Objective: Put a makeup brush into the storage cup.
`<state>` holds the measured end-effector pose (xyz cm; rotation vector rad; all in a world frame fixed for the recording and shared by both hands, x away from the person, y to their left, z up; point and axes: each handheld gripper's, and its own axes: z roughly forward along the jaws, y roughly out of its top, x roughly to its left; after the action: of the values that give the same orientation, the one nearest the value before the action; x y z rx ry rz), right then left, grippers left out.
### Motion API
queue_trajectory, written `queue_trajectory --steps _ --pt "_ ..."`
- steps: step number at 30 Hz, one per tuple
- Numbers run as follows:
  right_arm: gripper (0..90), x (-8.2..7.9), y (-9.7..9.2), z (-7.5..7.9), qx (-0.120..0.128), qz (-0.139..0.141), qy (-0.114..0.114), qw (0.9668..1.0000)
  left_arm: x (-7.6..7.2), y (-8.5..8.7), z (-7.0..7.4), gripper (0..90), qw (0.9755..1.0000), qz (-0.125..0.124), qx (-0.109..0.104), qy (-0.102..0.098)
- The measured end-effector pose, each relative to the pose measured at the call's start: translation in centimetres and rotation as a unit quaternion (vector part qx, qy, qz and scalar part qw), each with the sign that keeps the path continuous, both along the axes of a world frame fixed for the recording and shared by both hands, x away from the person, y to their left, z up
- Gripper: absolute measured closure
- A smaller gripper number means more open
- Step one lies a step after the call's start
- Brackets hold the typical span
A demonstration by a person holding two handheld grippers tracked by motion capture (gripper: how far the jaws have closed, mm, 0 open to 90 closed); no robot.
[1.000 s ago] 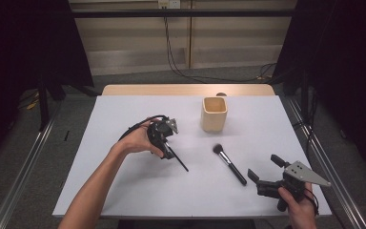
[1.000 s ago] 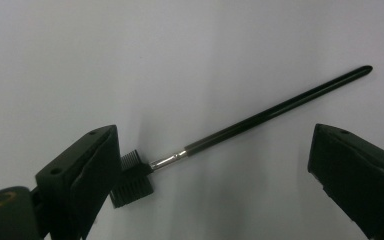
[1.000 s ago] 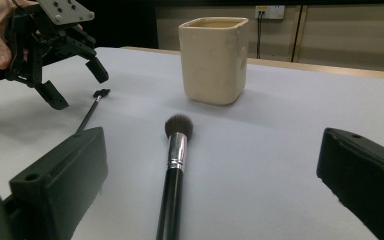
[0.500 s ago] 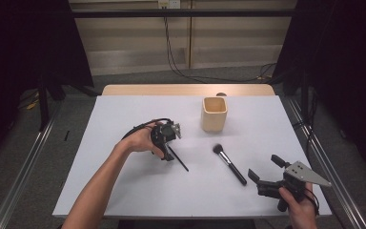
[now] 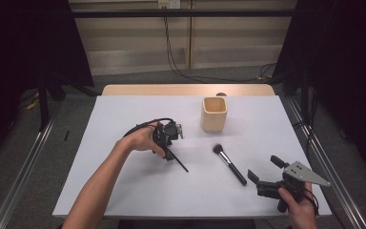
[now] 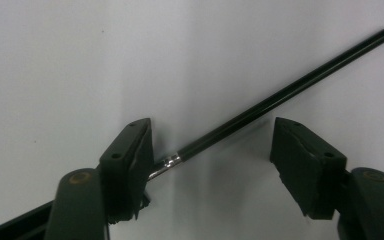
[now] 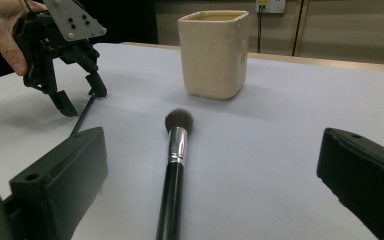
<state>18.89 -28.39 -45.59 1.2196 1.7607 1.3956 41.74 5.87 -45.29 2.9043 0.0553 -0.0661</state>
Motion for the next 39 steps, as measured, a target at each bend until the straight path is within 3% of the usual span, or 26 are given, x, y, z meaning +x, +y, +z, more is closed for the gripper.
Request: queue_trajectory --steps 4,14,19,26,33,34,39 --pt "0.0 -0.1 0.0 0.0 0.000 -0.002 0.000 1.0000 0.0 0.2 0.3 52.4 0.9999 -0.003 0.012 0.004" --pt "0.0 -0.1 0.0 0.0 0.000 -0.002 -0.001 1.0000 -0.5 -0.1 0.5 68.1 0.9995 -0.009 0.029 0.007" --pt "0.0 -0.1 0.0 0.0 0.000 -0.003 -0.001 1.0000 -0.5 0.0 0.5 79.1 0.9993 -0.009 0.029 0.023" --pt "0.0 0.0 0.0 0.0 -0.002 -0.002 -0.001 1.0000 -0.6 0.1 0.5 85.5 0.9992 -0.011 0.031 0.024" --pt "0.0 0.0 -0.1 0.0 -0.003 -0.004 -0.001 1.0000 -0.4 0.5 0.5 85.7 0.9991 0.017 0.014 0.036" --pt "0.0 0.0 -0.1 0.0 -0.002 -0.004 -0.001 1.0000 -0.4 0.7 0.5 85.7 0.9987 0.031 0.004 0.041" --pt "0.0 0.0 0.0 0.0 -0.001 -0.004 -0.001 1.0000 -0.2 1.3 0.5 85.7 0.9975 0.051 -0.012 0.048"
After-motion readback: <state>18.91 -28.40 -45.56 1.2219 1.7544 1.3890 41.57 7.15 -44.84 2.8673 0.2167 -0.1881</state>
